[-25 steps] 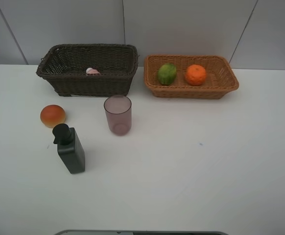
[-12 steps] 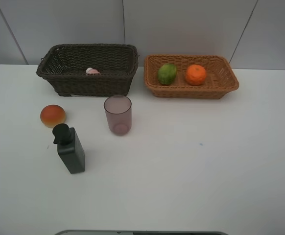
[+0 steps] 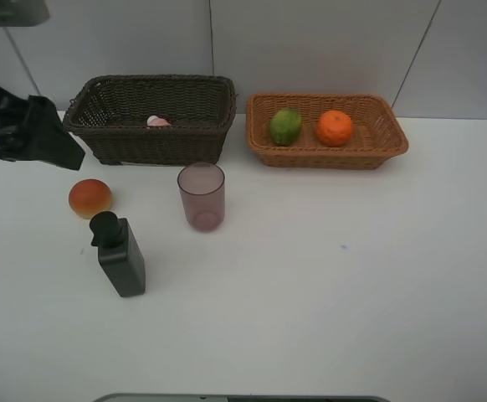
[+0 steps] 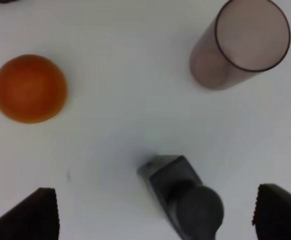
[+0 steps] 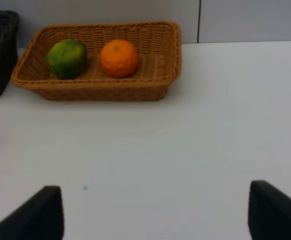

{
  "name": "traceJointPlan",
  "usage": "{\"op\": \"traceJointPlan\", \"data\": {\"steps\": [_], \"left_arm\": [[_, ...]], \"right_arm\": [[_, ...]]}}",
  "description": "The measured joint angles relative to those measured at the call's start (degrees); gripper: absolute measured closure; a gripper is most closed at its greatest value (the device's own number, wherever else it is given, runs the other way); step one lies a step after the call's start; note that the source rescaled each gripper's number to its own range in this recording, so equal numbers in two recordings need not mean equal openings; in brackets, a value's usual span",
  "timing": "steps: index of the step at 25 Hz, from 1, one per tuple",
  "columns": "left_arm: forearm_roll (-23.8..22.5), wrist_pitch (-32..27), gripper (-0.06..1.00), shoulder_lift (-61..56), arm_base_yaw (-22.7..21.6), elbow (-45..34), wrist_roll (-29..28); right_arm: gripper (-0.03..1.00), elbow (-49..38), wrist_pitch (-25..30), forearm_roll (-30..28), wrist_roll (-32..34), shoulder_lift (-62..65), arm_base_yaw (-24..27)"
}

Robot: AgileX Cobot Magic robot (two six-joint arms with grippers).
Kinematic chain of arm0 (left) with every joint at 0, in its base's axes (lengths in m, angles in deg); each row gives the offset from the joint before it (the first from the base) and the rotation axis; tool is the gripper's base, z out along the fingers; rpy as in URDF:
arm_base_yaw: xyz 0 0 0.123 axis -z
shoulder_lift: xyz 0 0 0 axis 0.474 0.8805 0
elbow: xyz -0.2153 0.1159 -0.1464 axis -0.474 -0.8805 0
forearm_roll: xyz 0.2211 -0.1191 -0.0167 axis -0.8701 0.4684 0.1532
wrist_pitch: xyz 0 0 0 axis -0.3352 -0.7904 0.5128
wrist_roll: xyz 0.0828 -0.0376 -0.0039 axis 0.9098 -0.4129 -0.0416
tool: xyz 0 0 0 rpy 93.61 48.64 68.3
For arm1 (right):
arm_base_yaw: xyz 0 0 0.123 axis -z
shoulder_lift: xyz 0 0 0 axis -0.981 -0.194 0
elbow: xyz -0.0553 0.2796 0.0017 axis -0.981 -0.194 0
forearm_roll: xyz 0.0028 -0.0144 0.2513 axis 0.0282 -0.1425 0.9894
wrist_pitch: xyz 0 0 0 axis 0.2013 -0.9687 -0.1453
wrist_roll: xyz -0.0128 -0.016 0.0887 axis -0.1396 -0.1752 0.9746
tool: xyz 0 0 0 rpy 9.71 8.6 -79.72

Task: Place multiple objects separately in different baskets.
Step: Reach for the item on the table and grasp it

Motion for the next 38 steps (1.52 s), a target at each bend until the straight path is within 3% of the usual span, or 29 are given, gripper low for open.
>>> {"op": "traceJointPlan", "data": {"steps": [8, 13, 21, 28, 38], "left_arm": [[-0.5, -2.4, -0.06, 18.9, 9.3, 14.7, -5.6], [-3.1, -2.6, -0.06, 28.0, 11.1, 21.1, -11.5], [-8.2, -0.4, -0.06, 35.2, 11.6, 22.2, -18.4], [-8.4, 6.2, -0.06, 37.6, 11.6, 22.2, -19.0], [-9.1, 7.2, -0.06, 42.8, 11.6, 22.2, -19.0]], "right_arm": [[0.42, 0.0, 0.0, 0.0, 0.0, 0.0, 0.0], [0.42, 0.0, 0.0, 0.0, 0.0, 0.0, 0.0], [0.42, 0.0, 0.0, 0.0, 0.0, 0.0, 0.0], [0.42, 0.0, 0.0, 0.0, 0.0, 0.0, 0.0], [0.42, 0.0, 0.0, 0.0, 0.0, 0.0, 0.0]]}}
